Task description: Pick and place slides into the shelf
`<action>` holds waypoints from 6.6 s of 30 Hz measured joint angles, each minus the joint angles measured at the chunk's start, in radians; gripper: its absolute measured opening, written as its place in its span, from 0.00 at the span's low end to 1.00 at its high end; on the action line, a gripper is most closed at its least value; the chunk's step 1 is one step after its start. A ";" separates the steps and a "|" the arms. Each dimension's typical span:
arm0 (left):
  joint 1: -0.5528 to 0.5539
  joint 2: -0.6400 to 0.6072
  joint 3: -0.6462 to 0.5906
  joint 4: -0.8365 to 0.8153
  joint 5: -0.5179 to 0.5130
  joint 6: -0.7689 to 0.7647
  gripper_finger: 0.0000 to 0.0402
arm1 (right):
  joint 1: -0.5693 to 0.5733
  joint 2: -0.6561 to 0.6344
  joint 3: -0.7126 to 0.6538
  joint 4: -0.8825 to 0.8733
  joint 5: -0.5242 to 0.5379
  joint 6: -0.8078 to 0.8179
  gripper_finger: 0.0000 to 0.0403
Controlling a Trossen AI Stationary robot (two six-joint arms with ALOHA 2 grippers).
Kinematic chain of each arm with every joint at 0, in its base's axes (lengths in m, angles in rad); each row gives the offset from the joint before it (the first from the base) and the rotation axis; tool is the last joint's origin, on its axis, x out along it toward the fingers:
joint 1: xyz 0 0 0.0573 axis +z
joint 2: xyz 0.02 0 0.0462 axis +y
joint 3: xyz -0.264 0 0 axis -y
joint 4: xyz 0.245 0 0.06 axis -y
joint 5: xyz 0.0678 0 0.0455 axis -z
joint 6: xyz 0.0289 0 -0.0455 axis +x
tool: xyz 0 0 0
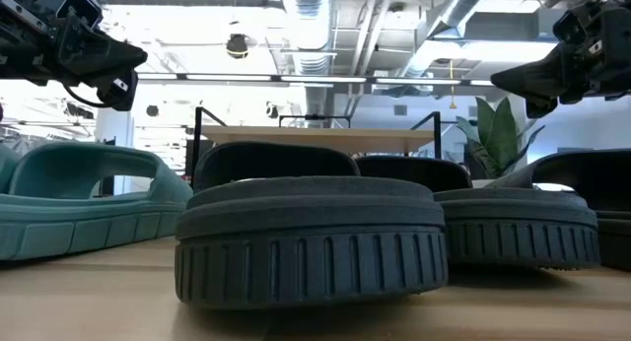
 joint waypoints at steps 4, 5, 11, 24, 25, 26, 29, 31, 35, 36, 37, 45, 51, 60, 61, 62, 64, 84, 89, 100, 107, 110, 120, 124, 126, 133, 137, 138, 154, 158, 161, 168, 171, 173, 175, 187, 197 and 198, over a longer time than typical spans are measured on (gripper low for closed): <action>0.000 0.000 -0.002 0.054 -0.057 -0.047 0.00 | 0.000 0.000 0.000 0.000 0.000 0.000 0.00; 0.000 0.000 -0.002 0.072 -0.073 -0.070 0.00 | 0.000 0.000 0.000 0.000 0.000 0.000 0.00; 0.000 0.000 -0.002 0.195 -0.131 -0.298 0.00 | 0.000 0.000 0.000 0.000 0.000 -0.009 0.00; 0.001 0.000 -0.001 0.276 -0.447 -0.510 0.00 | 0.000 -0.001 0.000 0.308 0.004 0.500 0.00; 0.001 0.000 -0.001 0.280 -0.454 -0.543 0.00 | 0.000 -0.001 0.000 0.339 0.004 0.581 0.00; 0.001 0.000 -0.001 0.280 -0.462 -0.577 0.00 | 0.000 -0.001 0.000 0.364 0.003 0.650 0.00; 0.001 0.000 0.000 0.253 -0.535 -0.588 0.00 | -0.004 -0.001 0.000 0.432 0.013 0.730 0.00; 0.001 0.000 0.000 0.215 -0.593 -0.548 0.00 | -0.012 -0.001 0.000 0.430 0.035 0.732 0.00; 0.001 0.000 0.000 0.173 -0.611 -0.686 0.00 | -0.021 -0.001 0.000 0.428 0.037 0.801 0.00; 0.001 0.000 -0.001 0.172 -0.610 -0.733 0.00 | -0.021 -0.001 0.000 0.428 0.037 0.839 0.00; 0.001 0.000 -0.002 0.170 -0.602 -0.765 0.00 | -0.021 -0.001 0.000 0.431 0.038 0.868 0.00; 0.001 0.004 -0.004 0.189 -0.250 -0.826 0.00 | -0.005 0.027 0.014 0.553 0.017 0.847 0.00; 0.001 0.004 -0.004 0.361 -0.172 -0.799 0.00 | 0.046 0.194 0.103 0.645 -0.027 0.727 0.00; 0.001 0.005 0.019 0.488 -0.154 -0.654 0.00 | 0.127 0.574 0.309 0.688 -0.090 0.408 0.00; 0.001 0.006 0.020 0.486 -0.153 -0.639 0.00 | 0.136 0.611 0.340 0.690 -0.096 0.367 0.00; 0.001 0.009 0.020 0.485 -0.153 -0.619 0.00 | 0.143 0.648 0.372 0.690 -0.104 0.347 0.00; 0.001 0.010 0.020 0.480 -0.158 -0.563 0.00 | 0.147 0.712 0.437 0.679 -0.111 0.339 0.00; 0.001 0.008 0.021 0.371 -0.179 -0.491 0.00 | 0.220 1.022 1.070 -0.514 -0.150 0.351 0.22; 0.001 0.008 0.021 0.307 -0.127 -0.537 0.00 | 0.294 1.060 1.080 -0.632 -0.144 0.454 0.24; 0.001 0.008 0.021 0.265 -0.129 -0.532 0.00 | 0.528 1.216 1.082 -0.781 0.027 0.690 0.19; 0.001 0.008 0.021 0.226 -0.157 -0.534 0.00 | 0.602 1.346 1.097 -0.777 0.035 0.818 0.23; 0.001 0.008 0.021 0.219 -0.176 -0.538 0.00 | 0.612 1.376 1.123 -0.787 0.051 0.823 0.26; 0.001 0.008 0.021 0.216 -0.181 -0.540 0.00 | 0.613 1.395 1.145 -0.910 0.057 0.869 0.41; 0.001 0.008 0.021 0.215 -0.181 -0.541 0.00 | 0.613 1.414 1.146 -0.941 0.058 0.860 0.43; 0.001 0.008 0.021 0.211 -0.180 -0.541 0.00 | 0.621 1.433 1.145 -0.942 0.057 0.827 0.41; 0.001 0.008 0.021 0.197 -0.180 -0.558 0.00 | 0.642 1.550 1.190 -1.017 0.058 0.741 0.33; 0.001 0.008 0.021 0.184 -0.183 -0.558 0.00 | 0.641 1.606 1.190 -1.047 0.062 0.742 0.29; 0.001 0.008 0.021 0.178 -0.189 -0.559 0.00 | 0.640 1.621 1.191 -1.044 0.070 0.746 0.29; 0.001 0.008 0.021 0.169 -0.228 -0.586 0.00 | 0.627 1.720 1.191 -1.076 0.185 0.889 0.28; 0.001 0.008 0.021 0.150 -0.228 -0.597 0.00 | 0.628 1.722 1.191 -1.076 0.185 0.843 0.28; 0.001 0.008 0.021 0.146 -0.228 -0.603 0.00 | 0.626 1.722 1.191 -1.081 0.190 0.818 0.28; 0.001 0.008 0.021 0.127 -0.228 -0.613 0.00 | 0.636 1.722 1.140 -1.020 0.173 0.759 0.28; 0.001 0.009 0.021 0.123 -0.228 -0.629 0.00 | 0.633 1.722 1.140 -1.039 0.200 0.760 0.28; 0.001 0.009 0.021 0.121 -0.228 -0.635 0.00 | 0.622 1.722 1.139 -1.042 0.209 0.758 0.28; 0.001 0.009 0.021 0.107 -0.228 -0.641 0.00 | 0.608 1.722 1.135 -1.037 0.209 0.758 0.28; 0.001 0.009 0.021 0.081 -0.261 -0.648 0.00 | 0.569 1.722 1.128 -1.038 0.230 0.755 0.04; 0.001 0.009 0.021 0.080 -0.261 -0.647 0.00 | 0.583 1.722 1.173 -1.150 0.292 0.845 0.01; 0.001 0.009 0.021 0.081 -0.261 -0.648 0.00 | 0.583 1.722 1.182 -1.164 0.298 0.846 0.01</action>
